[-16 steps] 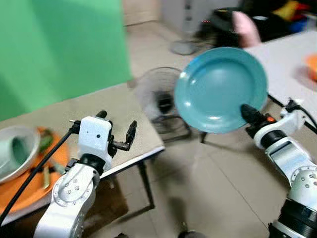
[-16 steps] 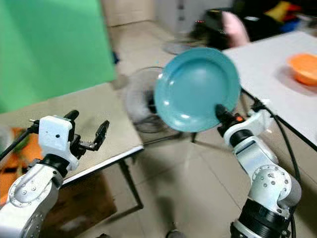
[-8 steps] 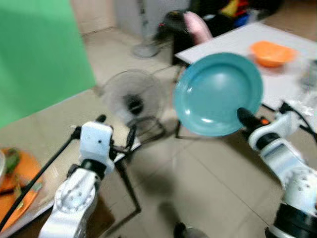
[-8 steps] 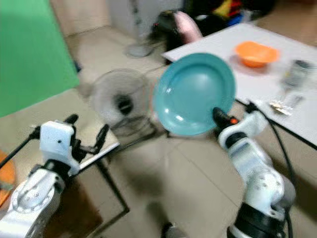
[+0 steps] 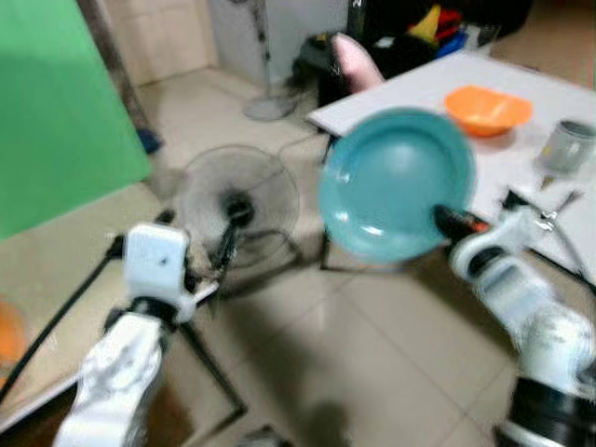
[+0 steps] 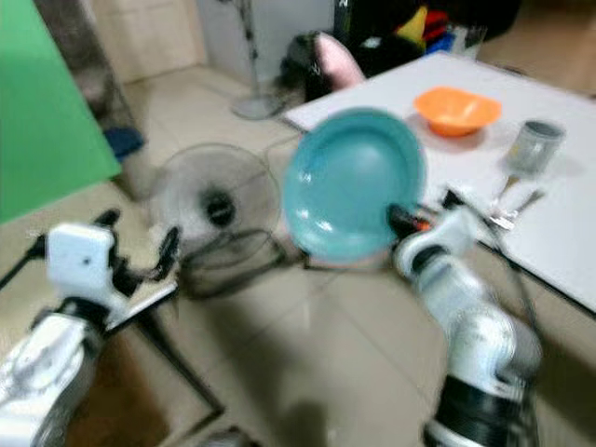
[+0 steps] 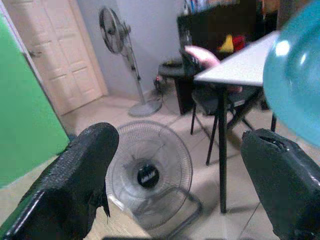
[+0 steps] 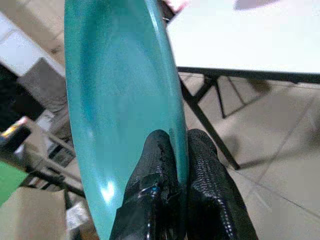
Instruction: Setting the table
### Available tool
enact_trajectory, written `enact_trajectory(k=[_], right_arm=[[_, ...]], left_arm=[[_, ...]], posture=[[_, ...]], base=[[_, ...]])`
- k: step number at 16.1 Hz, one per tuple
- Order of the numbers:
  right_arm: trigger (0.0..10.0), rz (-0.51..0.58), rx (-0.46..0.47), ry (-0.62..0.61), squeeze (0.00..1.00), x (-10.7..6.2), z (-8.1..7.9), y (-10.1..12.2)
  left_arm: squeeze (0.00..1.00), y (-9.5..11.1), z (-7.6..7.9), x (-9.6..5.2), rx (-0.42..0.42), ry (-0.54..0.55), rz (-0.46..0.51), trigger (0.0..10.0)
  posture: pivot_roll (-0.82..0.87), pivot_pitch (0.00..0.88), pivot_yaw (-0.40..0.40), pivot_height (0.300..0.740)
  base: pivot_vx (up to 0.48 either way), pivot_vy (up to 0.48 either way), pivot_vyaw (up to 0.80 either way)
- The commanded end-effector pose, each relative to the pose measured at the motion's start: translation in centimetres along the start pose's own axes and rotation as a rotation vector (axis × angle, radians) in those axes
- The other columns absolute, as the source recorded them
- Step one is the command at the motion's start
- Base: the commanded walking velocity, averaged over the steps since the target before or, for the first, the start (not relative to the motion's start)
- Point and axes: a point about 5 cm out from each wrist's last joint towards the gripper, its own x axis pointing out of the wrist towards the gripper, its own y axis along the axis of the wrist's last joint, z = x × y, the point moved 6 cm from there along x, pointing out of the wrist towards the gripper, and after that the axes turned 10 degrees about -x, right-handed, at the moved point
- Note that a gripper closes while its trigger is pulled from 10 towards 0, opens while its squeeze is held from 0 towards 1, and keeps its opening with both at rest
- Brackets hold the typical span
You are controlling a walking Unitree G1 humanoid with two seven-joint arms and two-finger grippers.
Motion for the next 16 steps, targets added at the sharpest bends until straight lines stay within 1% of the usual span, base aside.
enact_trajectory(k=[1, 3, 4, 5, 6, 12, 16], right_arm=[[10.0, 0.029, 0.0, 0.019, 0.0, -0.1, -0.2, 0.7], [10.0, -0.006, 0.005, 0.077, 0.0, 0.1, -1.5, -0.1], [10.0, -0.021, 0.008, 0.092, 0.0, 0.2, -1.9, -0.5], [10.0, -0.039, 0.036, 0.095, 0.0, 0.5, -2.2, -1.1], [10.0, -0.046, 0.048, 0.098, 0.0, 0.6, -2.3, -1.4], [10.0, -0.058, 0.03, 0.125, 0.0, 0.7, -3.2, -1.9], [10.0, -0.073, 0.019, 0.132, 0.0, 0.8, -3.4, -2.3]], left_arm=[[0.0, 0.6, 0.1, 0.1, 0.001, -0.011, 0.02, 10.0], [0.0, 0.6, -0.4, -0.1, 0.007, -0.002, 0.019, 10.0], [0.0, 0.6, -0.6, -0.1, 0.011, 0.002, 0.018, 10.0], [0.0, 0.7, -0.9, -0.2, 0.012, 0.006, 0.019, 10.0], [0.0, 0.7, -1.0, -0.2, 0.011, 0.006, 0.02, 10.0], [0.0, 0.7, -1.1, 0.0, -0.011, 0.005, 0.018, 10.0], [0.0, 0.6, -1.1, 0.0, -0.016, 0.007, 0.012, 10.0]], posture=[[-0.06, 0.0, 0.037, 0.74], [-0.05, 0.0, 0.035, 0.74], [-0.05, 0.0, 0.035, 0.74], [-0.05, 0.0, 0.035, 0.74], [-0.05, 0.0, 0.035, 0.74], [-0.05, 0.0, 0.046, 0.74], [-0.05, 0.0, 0.041, 0.74]], base=[[0.262, 0.0, 0.0], [0.266, 0.0, 0.0], [0.27, 0.0, 0.0], [0.281, 0.0, 0.0], [0.296, 0.0, 0.0], [0.359, 0.0, 0.0], [0.39, 0.0, 0.0]])
